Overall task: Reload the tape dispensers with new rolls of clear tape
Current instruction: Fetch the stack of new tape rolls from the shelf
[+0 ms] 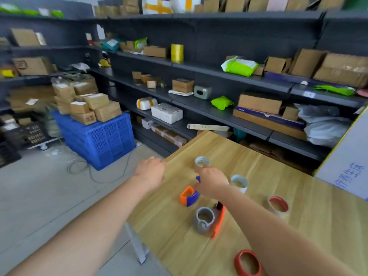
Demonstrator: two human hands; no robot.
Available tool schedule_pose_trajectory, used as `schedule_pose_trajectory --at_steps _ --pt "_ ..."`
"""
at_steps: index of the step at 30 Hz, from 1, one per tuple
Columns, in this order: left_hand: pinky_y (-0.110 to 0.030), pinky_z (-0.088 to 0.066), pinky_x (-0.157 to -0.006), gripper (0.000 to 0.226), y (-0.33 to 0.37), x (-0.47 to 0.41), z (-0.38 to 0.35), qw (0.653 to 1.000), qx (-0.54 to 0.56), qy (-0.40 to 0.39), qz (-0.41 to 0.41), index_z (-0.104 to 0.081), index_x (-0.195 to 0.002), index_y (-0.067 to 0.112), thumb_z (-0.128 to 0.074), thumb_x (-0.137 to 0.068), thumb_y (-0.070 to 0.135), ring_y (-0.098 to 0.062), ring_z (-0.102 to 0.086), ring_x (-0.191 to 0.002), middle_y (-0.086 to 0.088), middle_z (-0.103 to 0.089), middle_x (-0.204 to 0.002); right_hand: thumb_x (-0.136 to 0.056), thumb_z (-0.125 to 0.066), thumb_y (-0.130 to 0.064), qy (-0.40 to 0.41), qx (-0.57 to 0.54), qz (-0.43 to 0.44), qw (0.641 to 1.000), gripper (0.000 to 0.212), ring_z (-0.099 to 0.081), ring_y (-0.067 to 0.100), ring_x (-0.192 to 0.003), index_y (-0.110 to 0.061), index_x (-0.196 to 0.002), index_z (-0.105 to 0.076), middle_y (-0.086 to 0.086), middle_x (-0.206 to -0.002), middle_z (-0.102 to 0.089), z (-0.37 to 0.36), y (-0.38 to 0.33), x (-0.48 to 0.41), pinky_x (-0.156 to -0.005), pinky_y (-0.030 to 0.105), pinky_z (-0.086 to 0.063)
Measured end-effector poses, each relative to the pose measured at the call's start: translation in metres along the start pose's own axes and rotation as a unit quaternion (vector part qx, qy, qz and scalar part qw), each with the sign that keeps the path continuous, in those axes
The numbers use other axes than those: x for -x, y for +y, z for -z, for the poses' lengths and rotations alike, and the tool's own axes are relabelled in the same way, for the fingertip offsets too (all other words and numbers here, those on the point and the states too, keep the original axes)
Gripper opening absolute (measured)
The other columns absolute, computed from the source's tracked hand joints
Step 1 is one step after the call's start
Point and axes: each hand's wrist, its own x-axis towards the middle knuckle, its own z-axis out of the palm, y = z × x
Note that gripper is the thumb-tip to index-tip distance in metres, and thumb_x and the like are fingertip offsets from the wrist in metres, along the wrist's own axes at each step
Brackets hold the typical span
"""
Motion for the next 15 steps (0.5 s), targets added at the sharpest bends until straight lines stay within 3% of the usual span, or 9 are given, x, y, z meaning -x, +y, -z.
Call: schedule_pose_trajectory --at_steps 5,11,15 --pt "-0.035 -0.043 -0.081 0.018 -0.071 0.024 0.009 0.998 -0.002 0.017 0.058 -0.057 -0.108 0.013 -0.054 -0.091 0.017 -0.023 -0.051 -0.109 -0.004 -0.059 -0.112 -0.093 -0.058 -0.037 0.030 0.023 0.059 0.998 0.048 -0.053 0.026 -0.117 -0.015 -0.135 -0.049 0.007 -0.128 -0.056 0.011 -0.065 -0.027 -0.091 0.039 -0.052" --pt "-0.035 -0.045 -0.081 0.019 -0.157 0.031 0.013 0.995 0.001 0.035 0.088 -0.056 -0.105 0.015 -0.052 -0.086 0.013 -0.023 -0.052 -0.108 -0.002 -0.059 -0.110 -0.093 -0.058 -0.028 0.081 0.007 0.103 0.991 0.041 -0.053 0.026 -0.115 -0.014 -0.131 -0.052 0.006 -0.123 -0.057 0.017 -0.149 -0.073 -0.091 0.036 -0.047" --pt "-0.033 -0.041 -0.078 0.019 -0.223 0.026 0.020 0.994 0.015 0.064 0.085 -0.054 -0.107 0.015 -0.053 -0.093 0.028 -0.022 -0.050 -0.110 -0.001 -0.057 -0.111 -0.092 -0.059 -0.027 0.097 0.006 0.102 0.990 0.039 -0.052 0.027 -0.117 -0.013 -0.128 -0.054 0.007 -0.124 -0.058 0.024 -0.203 -0.110 -0.092 0.037 -0.048"
